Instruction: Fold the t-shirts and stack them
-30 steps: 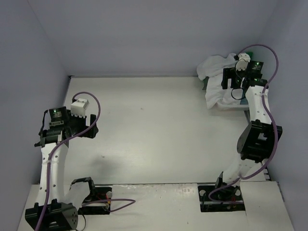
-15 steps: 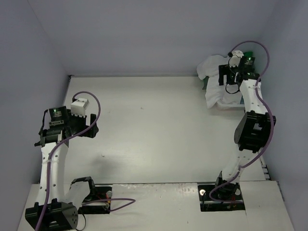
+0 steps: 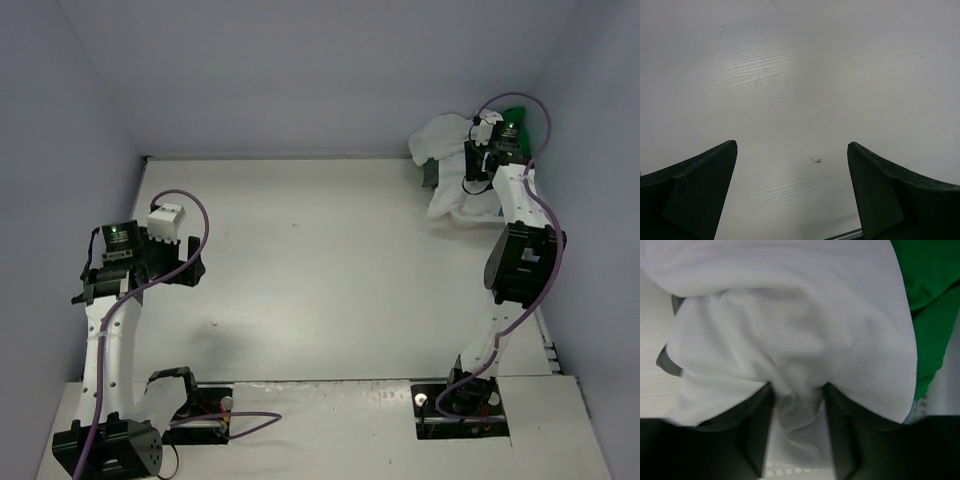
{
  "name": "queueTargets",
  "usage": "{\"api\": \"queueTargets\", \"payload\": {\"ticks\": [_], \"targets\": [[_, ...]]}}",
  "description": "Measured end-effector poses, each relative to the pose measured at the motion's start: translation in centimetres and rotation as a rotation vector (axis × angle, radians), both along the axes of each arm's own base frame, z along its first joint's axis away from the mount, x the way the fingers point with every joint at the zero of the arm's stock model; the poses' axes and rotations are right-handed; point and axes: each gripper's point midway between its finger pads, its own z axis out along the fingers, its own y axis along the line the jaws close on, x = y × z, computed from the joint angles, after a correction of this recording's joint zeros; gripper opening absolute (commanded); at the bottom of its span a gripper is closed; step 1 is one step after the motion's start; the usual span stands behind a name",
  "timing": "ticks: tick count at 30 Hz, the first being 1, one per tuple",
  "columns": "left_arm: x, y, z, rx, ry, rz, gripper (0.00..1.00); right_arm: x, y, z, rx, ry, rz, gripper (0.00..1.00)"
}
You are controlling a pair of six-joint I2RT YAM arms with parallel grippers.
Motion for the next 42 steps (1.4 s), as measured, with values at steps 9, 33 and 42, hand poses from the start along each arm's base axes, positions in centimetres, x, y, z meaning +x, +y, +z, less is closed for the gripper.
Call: {"api": "queueTargets", "payload": {"ticks": [9, 33, 42], "targets": [[0.0, 0.3, 0.0, -0.002, 0.0, 0.011, 0.86, 0.0, -0.4, 0.1, -0.013, -0.005, -0.024, 0.0], [0.0, 0.6, 0.0, -0.003, 0.0, 0.024, 0.86, -18.7, 24.8, 27.5, 0.041, -0.507, 0.723, 0.0], [0.0, 1.0, 0.0, -0.003, 0.0, 0.041, 0.85, -26.7, 29.7, 29.1, 0.227, -0.526, 0.997, 0.0]]}}
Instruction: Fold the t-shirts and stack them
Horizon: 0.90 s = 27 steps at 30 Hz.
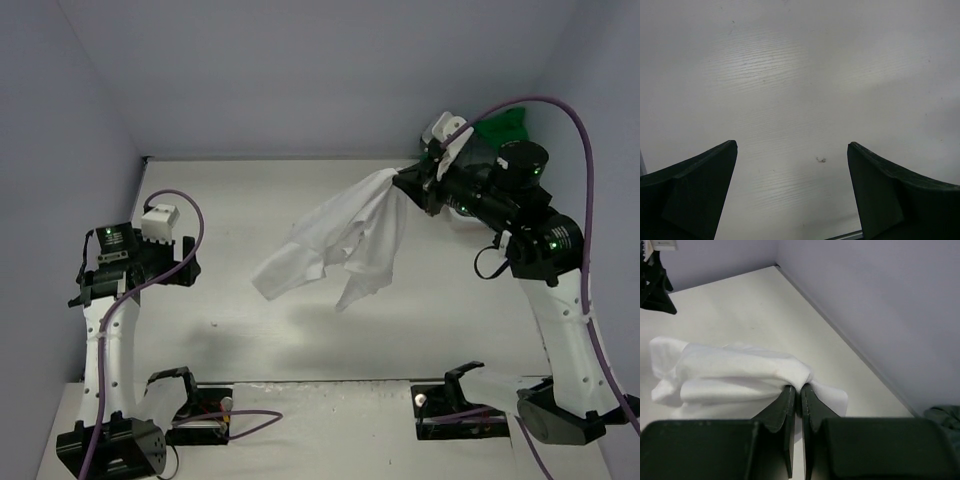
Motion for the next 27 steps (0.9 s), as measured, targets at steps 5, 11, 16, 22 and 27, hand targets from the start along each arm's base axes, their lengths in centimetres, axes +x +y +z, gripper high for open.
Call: {"api": "queueTargets", "payload": {"ticks": [5, 11, 16, 22, 27], "targets": [[0.0, 0.1, 0.0, -0.001, 0.001, 0.002, 0.86, 1.8, 1.5, -7.8, -0.056, 0.176, 0.046, 0.45], [-0.2, 0.2, -0.1, -0.007, 0.007, 0.009, 0.86, 7.6, 1.9, -28.9, -0.3, 0.586, -0.046, 0.65], [-0.3, 0.1, -0.1, -0.014, 0.012, 0.005, 0.86, 7.0, -1.7, -38.0, -0.489, 0.748, -0.204, 0.65], [-0.5, -0.3, -0.3, -0.029, 0.02, -0.017, 0.86, 8.7, -2.1, -32.4, -0.417, 0.586, -0.277, 0.62], [-1.1, -1.9, -0.1, -0.092, 0.026, -0.085, 0.84, 7.0, -2.1, -27.0, -0.356, 0.478, -0.259, 0.58]]}}
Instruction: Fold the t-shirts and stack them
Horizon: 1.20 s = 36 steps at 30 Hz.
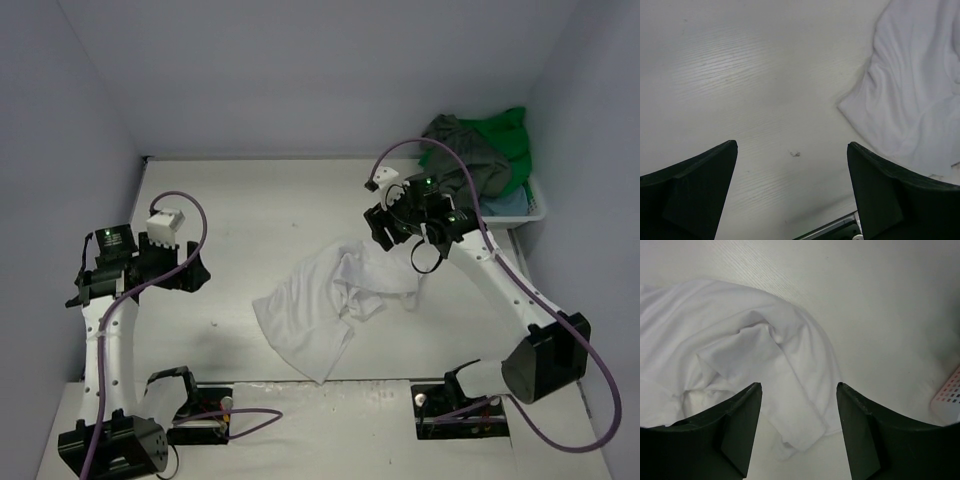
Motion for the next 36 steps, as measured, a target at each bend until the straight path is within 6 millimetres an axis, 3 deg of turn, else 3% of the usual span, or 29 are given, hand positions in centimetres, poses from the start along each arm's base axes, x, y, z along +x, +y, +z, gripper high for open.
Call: {"api": "queueTargets", "payload": {"ticks": [5, 11, 14, 20, 22, 25, 31, 36], "targets": [[-1.4, -4.6, 1.1, -0.066, 0.024, -0.213, 0.84, -2.2, -0.4, 2.7, 0.002, -0.053, 0.041, 0.59], [-3.4, -14.1, 3.1, -0.018, 0.055, -0.663, 0.84, -3.5, -1.3, 1.2, -0.034, -0.02, 0.035, 0.59], [-4.5, -16.4, 1.9, 0.021, 0.121, -0.784, 0.84, -3.7, -1.5, 0.4, -0.044, 0.012, 0.023, 0.59], [-5.9, -19.6, -2.6, 0.166, 0.266, -0.943, 0.81, -3.0, -2.5, -0.6, -0.055, 0.047, -0.037, 0.59], [-6.0, -20.3, -3.9, 0.21, 0.286, -0.975, 0.81, -2.2, -4.0, -0.5, -0.042, 0.055, -0.091, 0.59], [-5.9, -21.9, -5.2, 0.258, 0.267, -1.025, 0.81, -0.1, -7.9, 0.4, -0.022, 0.041, -0.229, 0.59], [-5.1, -25.8, -5.7, 0.292, 0.116, -1.097, 0.8, 2.0, -16.0, 1.7, 0.009, 0.017, -0.48, 0.59], [-5.7, -28.6, -6.9, 0.311, 0.037, -1.152, 0.78, 2.3, -18.5, 1.4, 0.026, 0.034, -0.545, 0.59]]}}
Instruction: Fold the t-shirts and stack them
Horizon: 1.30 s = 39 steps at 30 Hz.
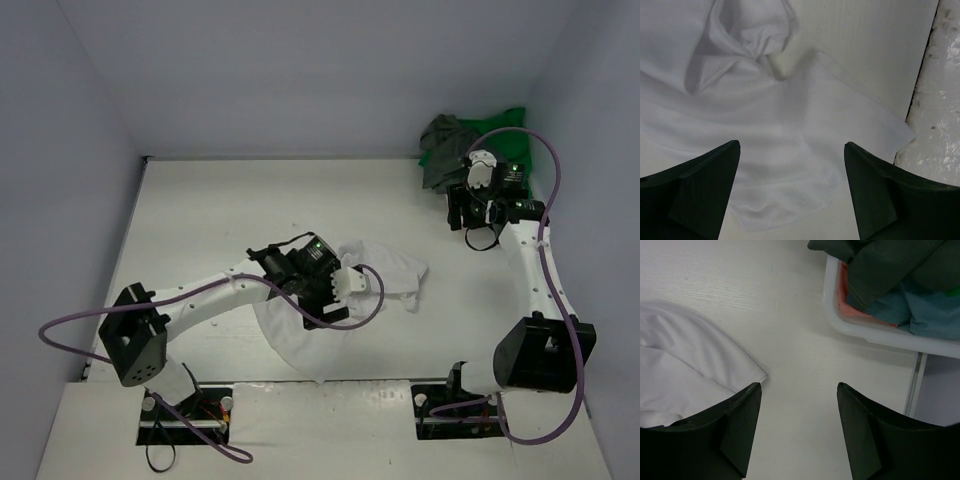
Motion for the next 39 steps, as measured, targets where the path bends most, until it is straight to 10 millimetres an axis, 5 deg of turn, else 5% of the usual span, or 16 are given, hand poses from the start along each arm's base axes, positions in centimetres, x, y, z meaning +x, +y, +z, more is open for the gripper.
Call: {"api": "queueTargets", "payload": {"ticks": [6, 19, 20, 23, 24, 26, 33, 39], "targets": [[-1.6, -2.7, -3.3, 0.023, -0.034, -0.083, 0.78, 0.2, -0.6, -1.1, 0.039, 0.031, -0.007, 0.59], [-0.5, -3.8, -9.6, 0.106, -0.005, -0.087, 0.73, 0.2, 0.4, -0.9, 0.089, 0.024, 0.03, 0.59], [-0.5, -3.9, -9.5, 0.101, -0.003, -0.085, 0.69, 0.2, 0.4, -0.9, 0.091, 0.024, 0.031, 0.59], [-0.5, -4.3, -9.5, 0.087, 0.007, -0.085, 0.34, 0.2, 0.5, -0.8, 0.094, 0.022, 0.035, 0.59], [-0.6, -4.4, -9.5, 0.081, 0.011, -0.088, 0.12, 0.2, 0.6, -0.8, 0.095, 0.022, 0.035, 0.59], [-0.7, -4.6, -9.5, 0.079, 0.021, -0.092, 0.01, 0.2, 0.6, -0.8, 0.097, 0.021, 0.038, 0.59], [-0.6, -4.4, -9.4, 0.089, 0.018, -0.102, 0.0, 0.1, 1.3, -0.7, 0.124, 0.019, 0.065, 0.58], [0.7, -1.0, -9.0, 0.146, -0.026, -0.064, 0.0, -0.5, 2.9, -1.6, 0.144, 0.041, 0.11, 0.57]]}}
